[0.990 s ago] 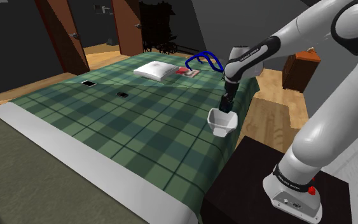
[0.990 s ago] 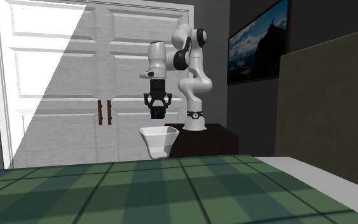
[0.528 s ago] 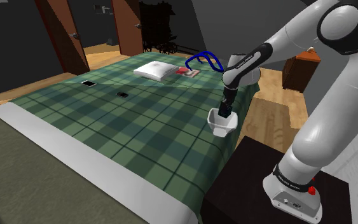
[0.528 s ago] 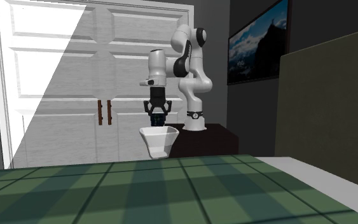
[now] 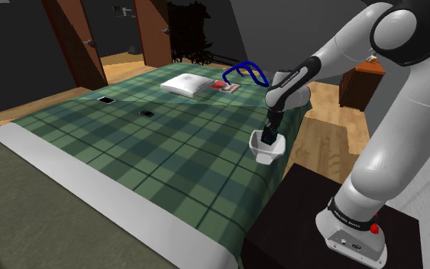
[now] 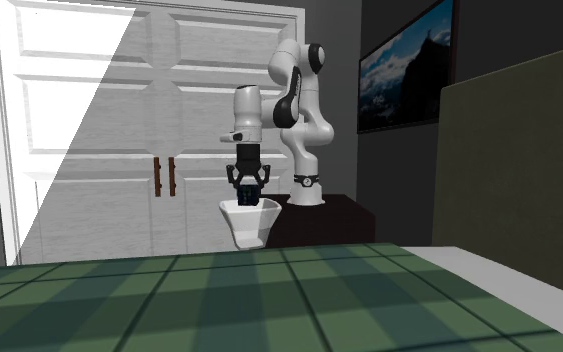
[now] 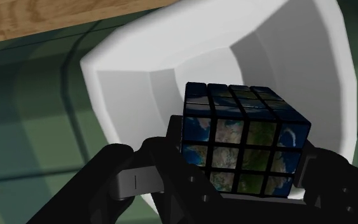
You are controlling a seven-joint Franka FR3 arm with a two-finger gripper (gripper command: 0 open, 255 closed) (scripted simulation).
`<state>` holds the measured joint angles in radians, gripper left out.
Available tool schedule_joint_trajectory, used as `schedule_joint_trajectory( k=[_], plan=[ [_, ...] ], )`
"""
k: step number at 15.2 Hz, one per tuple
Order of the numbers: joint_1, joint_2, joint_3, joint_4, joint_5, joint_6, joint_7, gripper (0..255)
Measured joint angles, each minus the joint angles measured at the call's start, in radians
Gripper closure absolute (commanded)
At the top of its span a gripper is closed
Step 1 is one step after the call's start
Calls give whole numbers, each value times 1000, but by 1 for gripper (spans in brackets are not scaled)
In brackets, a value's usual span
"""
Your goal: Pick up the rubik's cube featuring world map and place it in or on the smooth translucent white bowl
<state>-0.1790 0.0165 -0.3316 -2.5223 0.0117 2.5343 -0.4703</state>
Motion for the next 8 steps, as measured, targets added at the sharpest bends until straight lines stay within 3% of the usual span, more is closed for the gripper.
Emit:
schedule_joint_trajectory(
  k=[2,3,8],
  plan=[
    [0,0,0,0,0,0,0,255],
    [0,0,0,0,0,0,0,0],
    [0,0,0,0,0,1,0,0]
  ],
)
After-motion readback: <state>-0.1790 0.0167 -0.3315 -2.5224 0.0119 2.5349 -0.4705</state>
